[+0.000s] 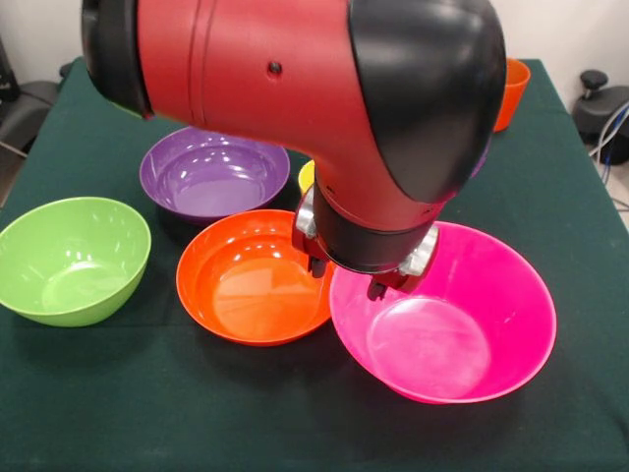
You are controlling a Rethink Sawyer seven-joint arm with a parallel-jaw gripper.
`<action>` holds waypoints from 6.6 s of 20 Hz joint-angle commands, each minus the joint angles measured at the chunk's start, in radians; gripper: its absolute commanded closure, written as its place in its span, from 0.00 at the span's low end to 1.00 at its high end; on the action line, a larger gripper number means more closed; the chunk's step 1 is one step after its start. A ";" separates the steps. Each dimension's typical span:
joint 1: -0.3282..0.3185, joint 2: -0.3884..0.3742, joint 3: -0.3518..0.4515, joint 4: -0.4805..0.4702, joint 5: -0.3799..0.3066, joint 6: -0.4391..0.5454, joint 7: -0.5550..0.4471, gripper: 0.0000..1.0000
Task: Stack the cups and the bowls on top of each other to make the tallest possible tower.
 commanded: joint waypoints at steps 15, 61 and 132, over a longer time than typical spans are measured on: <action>-0.095 0.024 -0.196 -0.030 0.143 0.048 -0.480 0.00; -0.011 -0.312 0.391 0.692 -0.397 -0.324 -0.758 0.00; -0.067 -0.346 0.676 0.830 -0.627 -0.516 -0.566 0.00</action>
